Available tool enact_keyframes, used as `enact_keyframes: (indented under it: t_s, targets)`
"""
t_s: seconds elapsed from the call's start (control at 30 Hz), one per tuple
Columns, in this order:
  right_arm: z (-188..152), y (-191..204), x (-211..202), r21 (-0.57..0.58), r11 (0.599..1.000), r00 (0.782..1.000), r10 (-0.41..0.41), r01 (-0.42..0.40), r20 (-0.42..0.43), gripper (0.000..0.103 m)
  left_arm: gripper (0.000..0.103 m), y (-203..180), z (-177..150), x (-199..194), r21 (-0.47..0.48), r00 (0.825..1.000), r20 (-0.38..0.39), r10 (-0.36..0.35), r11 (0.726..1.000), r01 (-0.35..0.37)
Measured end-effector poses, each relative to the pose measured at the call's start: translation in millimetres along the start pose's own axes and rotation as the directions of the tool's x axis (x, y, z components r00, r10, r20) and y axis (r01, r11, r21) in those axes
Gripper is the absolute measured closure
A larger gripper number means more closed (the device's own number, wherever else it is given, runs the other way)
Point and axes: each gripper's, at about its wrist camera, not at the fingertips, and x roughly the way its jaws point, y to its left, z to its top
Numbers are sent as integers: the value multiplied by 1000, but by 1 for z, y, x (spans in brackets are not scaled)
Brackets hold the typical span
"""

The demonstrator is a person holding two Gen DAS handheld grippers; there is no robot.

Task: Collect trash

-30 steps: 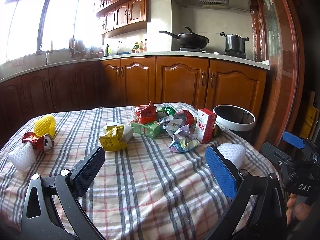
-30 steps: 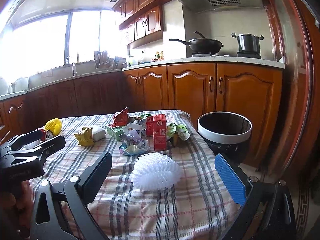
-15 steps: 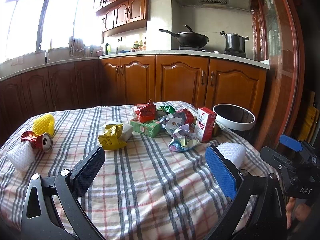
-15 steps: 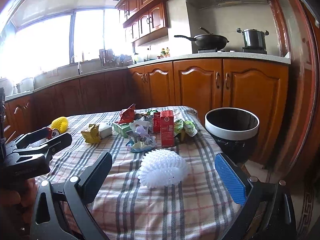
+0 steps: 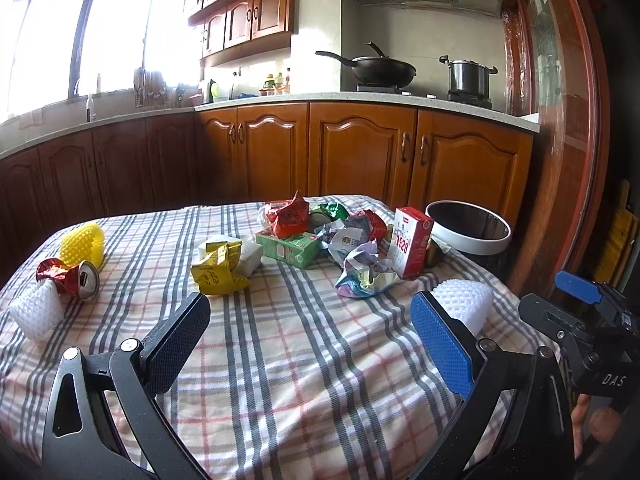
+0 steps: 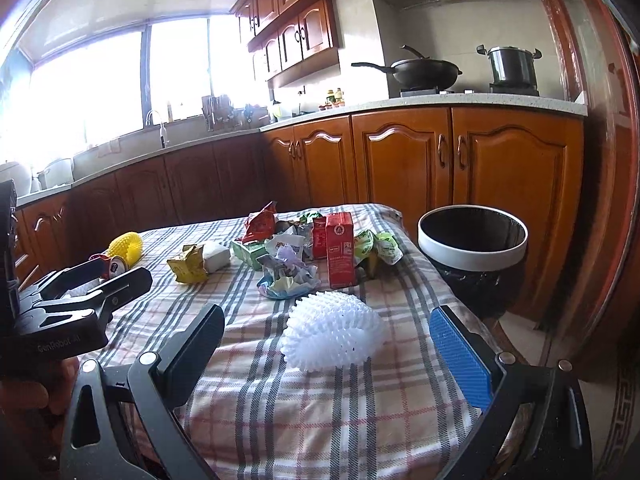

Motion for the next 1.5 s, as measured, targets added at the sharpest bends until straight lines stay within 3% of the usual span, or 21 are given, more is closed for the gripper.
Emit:
enact_keyframes:
  t_s: [0.23,0.57,0.73,0.93,1.03,1.17,1.2,1.23,1.33,1.37,1.5]
  targets:
    - [-2,-8,18,28,999,998,33,-32,-56,0,1,3,4,25,-12,996,-80,-29,1000,28]
    - [-4,-22,53,76,995,985,83,-72,-151,1,1,-7,18,82,-33,975,-202,-93,996,88]
    - [-6,-32,71,113,989,974,112,-91,-197,9,5,-12,25,115,-42,957,-256,-135,991,129]
    - [-8,-40,91,162,978,952,173,-134,-254,28,10,-24,28,147,-18,943,-300,-142,990,143]
    - [-10,-42,98,177,971,938,207,-162,-276,50,22,-29,27,165,-19,929,-340,-149,988,152]
    - [-10,-49,100,203,963,932,229,-176,-281,79,47,-35,25,184,-37,908,-376,-186,982,186]
    - [-9,-51,99,207,963,932,226,-171,-281,80,58,-36,24,187,-55,898,-384,-214,976,209]
    - [-9,-54,98,212,963,933,226,-169,-281,81,60,-37,24,188,-61,895,-386,-225,974,218]
    - [-7,-59,96,234,957,932,233,-170,-277,83,74,-40,26,183,-53,901,-369,-228,973,224]
    - [-6,-60,95,240,956,933,235,-170,-274,83,84,-40,27,181,-54,901,-367,-230,973,226]
    - [-1,-66,88,240,956,940,229,-168,-252,83,89,-37,31,168,-78,894,-359,-268,963,258]
